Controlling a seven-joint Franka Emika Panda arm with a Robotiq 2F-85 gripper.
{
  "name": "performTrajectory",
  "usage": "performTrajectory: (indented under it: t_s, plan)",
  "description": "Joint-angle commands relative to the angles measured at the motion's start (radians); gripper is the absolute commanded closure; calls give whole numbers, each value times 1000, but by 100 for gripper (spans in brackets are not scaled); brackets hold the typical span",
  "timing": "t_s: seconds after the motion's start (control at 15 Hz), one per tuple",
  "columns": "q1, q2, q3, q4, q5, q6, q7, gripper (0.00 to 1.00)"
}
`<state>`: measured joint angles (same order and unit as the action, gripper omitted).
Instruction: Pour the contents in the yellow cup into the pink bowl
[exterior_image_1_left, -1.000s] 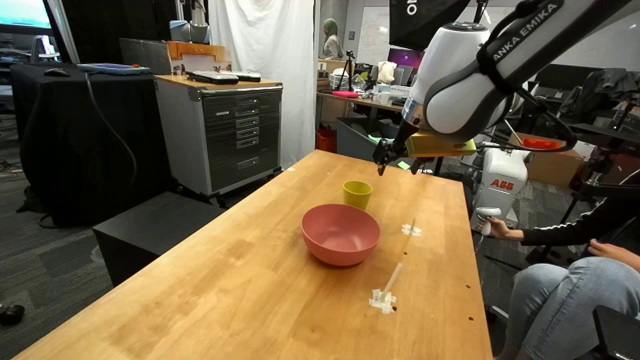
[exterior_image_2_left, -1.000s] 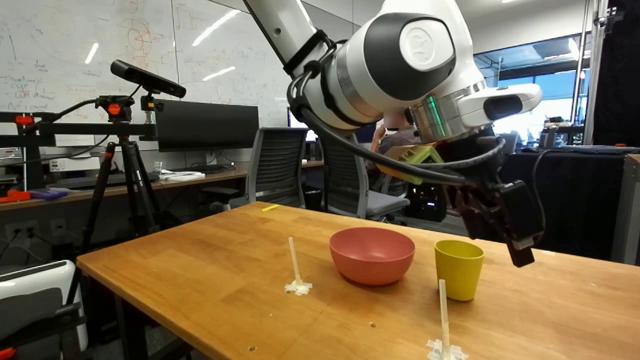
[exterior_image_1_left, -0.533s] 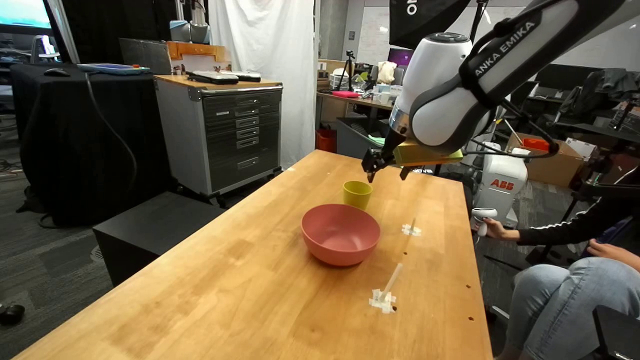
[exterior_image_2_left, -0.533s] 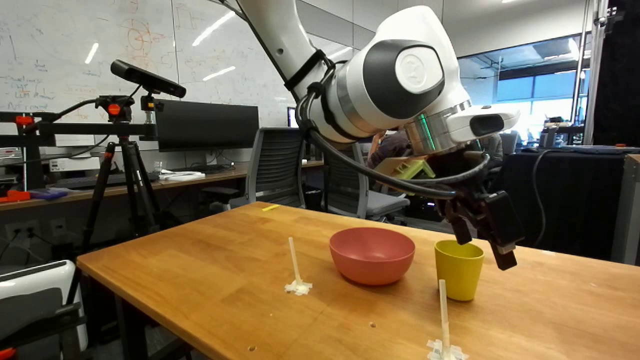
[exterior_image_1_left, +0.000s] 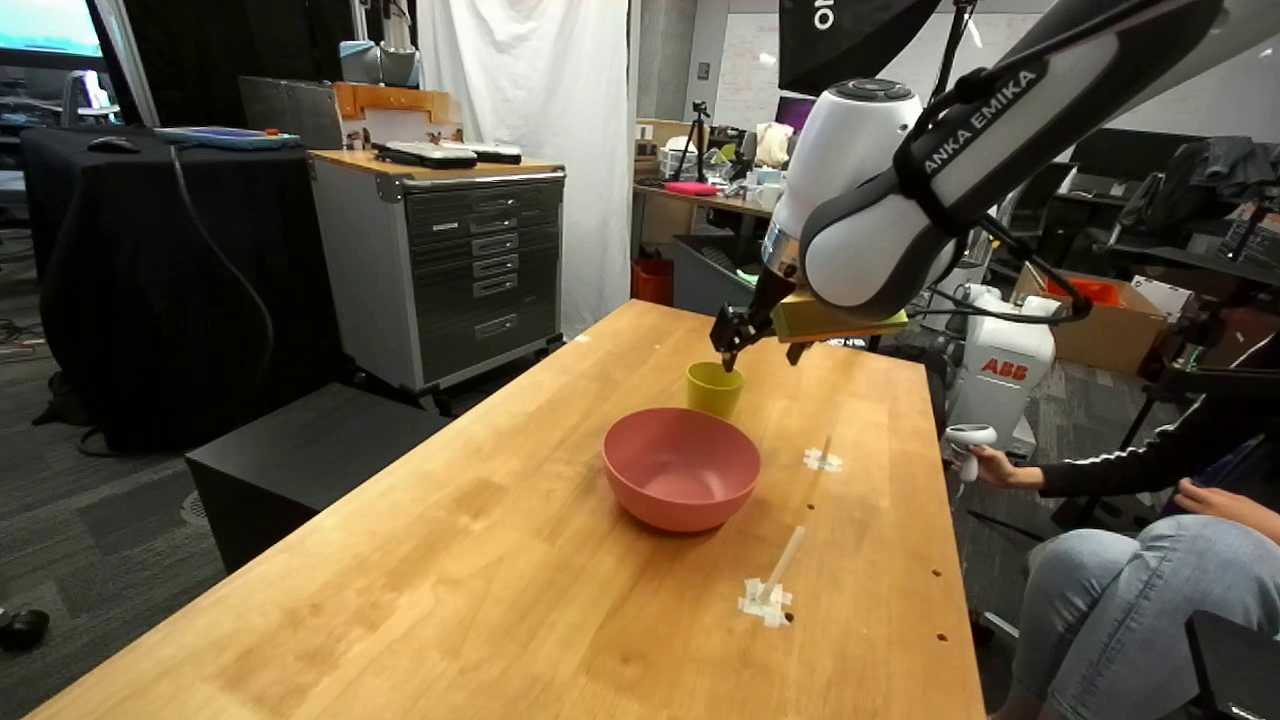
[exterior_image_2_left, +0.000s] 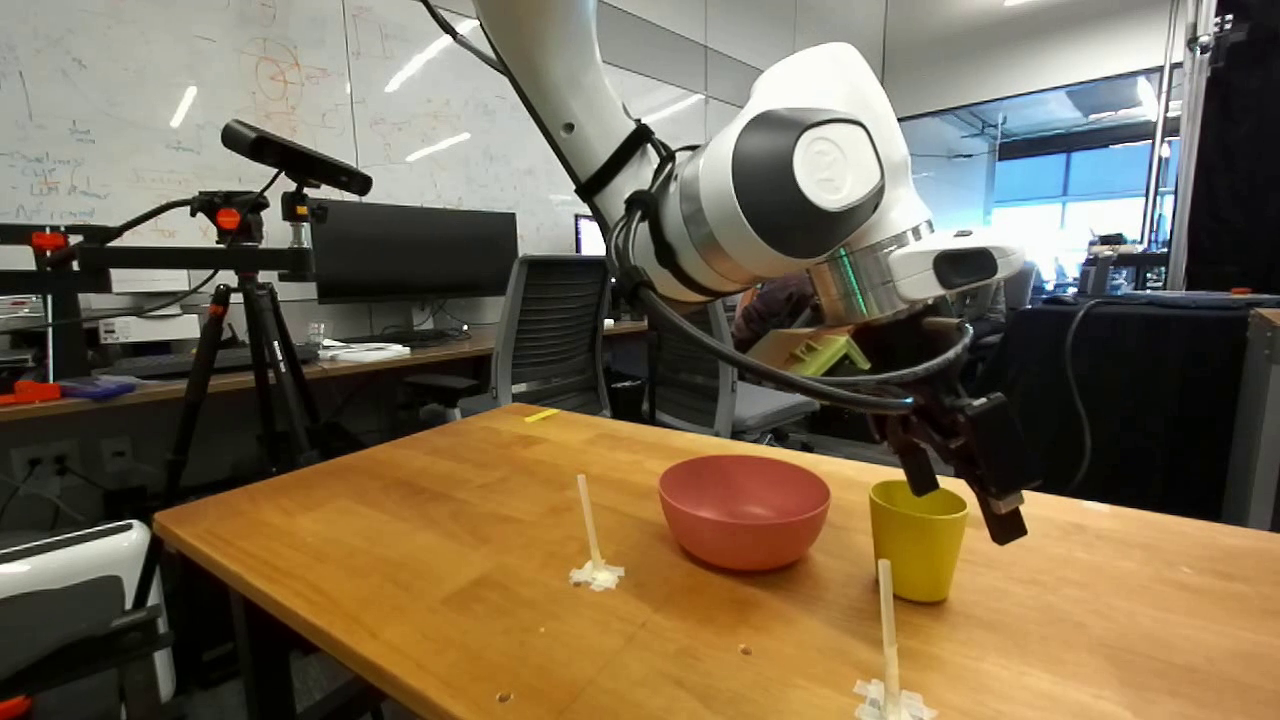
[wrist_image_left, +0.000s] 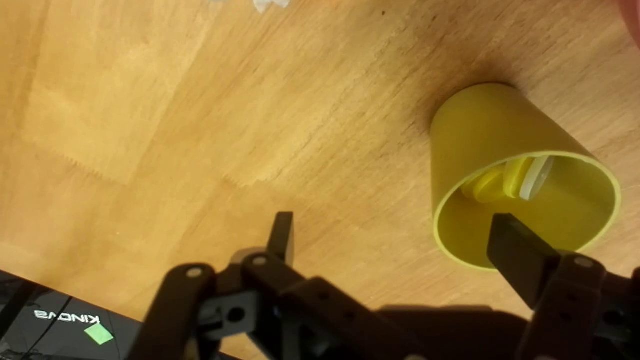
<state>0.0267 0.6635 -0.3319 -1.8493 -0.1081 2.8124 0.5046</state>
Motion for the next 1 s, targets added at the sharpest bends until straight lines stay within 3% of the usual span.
performTrajectory:
  t_s: [0.0, 0.67, 0.8, 0.93]
  plan:
    - [32, 35, -47, 27, 2, 12, 2, 0]
    - [61, 52, -73, 20, 6, 5, 7, 0]
    - [65, 50, -73, 20, 7, 5, 9, 28]
    - [67, 49, -72, 21, 10, 1, 11, 44]
